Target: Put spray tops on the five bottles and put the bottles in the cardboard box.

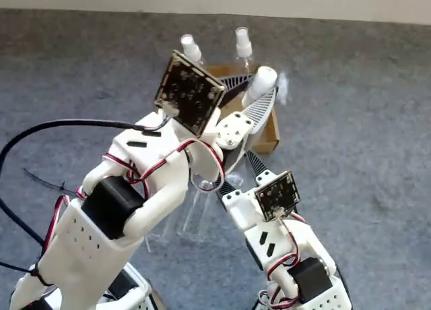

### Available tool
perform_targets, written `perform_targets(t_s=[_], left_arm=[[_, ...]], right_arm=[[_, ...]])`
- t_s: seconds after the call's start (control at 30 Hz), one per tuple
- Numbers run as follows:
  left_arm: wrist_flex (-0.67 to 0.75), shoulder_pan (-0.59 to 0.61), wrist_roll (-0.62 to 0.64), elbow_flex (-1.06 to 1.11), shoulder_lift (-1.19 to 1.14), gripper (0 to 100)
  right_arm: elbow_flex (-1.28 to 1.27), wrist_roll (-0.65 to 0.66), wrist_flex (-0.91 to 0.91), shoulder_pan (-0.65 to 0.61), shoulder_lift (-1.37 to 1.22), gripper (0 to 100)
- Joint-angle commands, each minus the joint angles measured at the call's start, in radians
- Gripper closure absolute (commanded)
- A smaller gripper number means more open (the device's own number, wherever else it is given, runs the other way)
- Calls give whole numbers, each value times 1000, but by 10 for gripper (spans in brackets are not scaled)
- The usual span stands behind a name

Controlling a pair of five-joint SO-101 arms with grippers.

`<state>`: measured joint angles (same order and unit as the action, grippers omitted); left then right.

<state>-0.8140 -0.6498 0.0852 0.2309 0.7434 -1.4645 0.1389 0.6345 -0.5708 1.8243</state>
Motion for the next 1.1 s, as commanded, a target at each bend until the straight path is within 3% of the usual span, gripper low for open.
perform_targets(t_s=[0.0, 0.47, 0.6, 0.77, 1.07], left_arm=[[23, 24, -3, 42, 33, 990], [0, 76, -6, 521, 417, 986], [2, 82, -6, 530, 429, 976], [-5, 74, -2, 530, 429, 877], [-2, 82, -6, 526, 430, 870]], right_arm=[[8, -12, 4, 31, 10, 995], [8, -64, 4, 50, 10, 995], [8, -66, 4, 50, 10, 995], [8, -63, 4, 50, 10, 995], [8, -63, 4, 48, 8, 995]])
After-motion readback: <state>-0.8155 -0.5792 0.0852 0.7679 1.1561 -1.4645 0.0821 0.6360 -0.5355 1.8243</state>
